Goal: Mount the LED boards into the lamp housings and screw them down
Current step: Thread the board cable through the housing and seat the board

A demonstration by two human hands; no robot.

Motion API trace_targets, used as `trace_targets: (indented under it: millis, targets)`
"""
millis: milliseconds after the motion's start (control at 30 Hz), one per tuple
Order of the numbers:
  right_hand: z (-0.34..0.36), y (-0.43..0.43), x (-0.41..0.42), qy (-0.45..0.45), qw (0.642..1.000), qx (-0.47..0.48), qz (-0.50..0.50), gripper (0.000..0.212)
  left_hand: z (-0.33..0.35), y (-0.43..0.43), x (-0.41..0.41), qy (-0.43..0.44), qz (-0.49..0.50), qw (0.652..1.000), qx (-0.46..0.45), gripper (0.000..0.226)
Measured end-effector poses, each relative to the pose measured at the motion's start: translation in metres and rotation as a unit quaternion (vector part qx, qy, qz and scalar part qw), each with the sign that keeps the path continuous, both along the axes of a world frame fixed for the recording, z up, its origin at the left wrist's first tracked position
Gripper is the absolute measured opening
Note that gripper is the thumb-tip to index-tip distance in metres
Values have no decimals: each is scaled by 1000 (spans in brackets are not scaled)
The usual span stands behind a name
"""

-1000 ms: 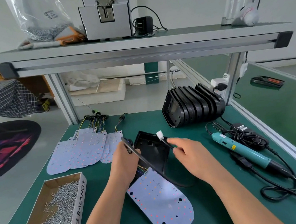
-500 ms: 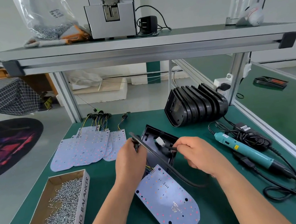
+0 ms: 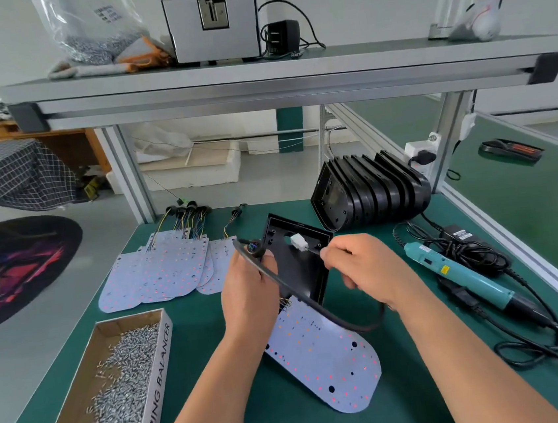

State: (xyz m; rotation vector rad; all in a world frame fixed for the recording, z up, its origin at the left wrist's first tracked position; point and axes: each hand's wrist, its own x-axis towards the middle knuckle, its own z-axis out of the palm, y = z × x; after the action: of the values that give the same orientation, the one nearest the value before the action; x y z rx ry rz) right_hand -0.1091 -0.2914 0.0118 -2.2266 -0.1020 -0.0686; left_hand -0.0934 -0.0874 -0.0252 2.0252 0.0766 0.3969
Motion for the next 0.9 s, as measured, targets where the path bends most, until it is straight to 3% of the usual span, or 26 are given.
trace_targets:
  millis: [200,367,700,900]
  targets:
    - [2,5,4,41,985,165,-10,28,2,1,-2,-44,-9,998,46,31]
    - [1,11,4,11,979,193,-63,25,0,0,0,-67,-16,996,56,12]
    - [12,22,-5,-66,993,67,-70,36,1,4,-2,-97,-30,994,43,37]
    - [13,25,-2,-136,985,-34,-102,42,4,2,-1,-138,-48,988,47,32]
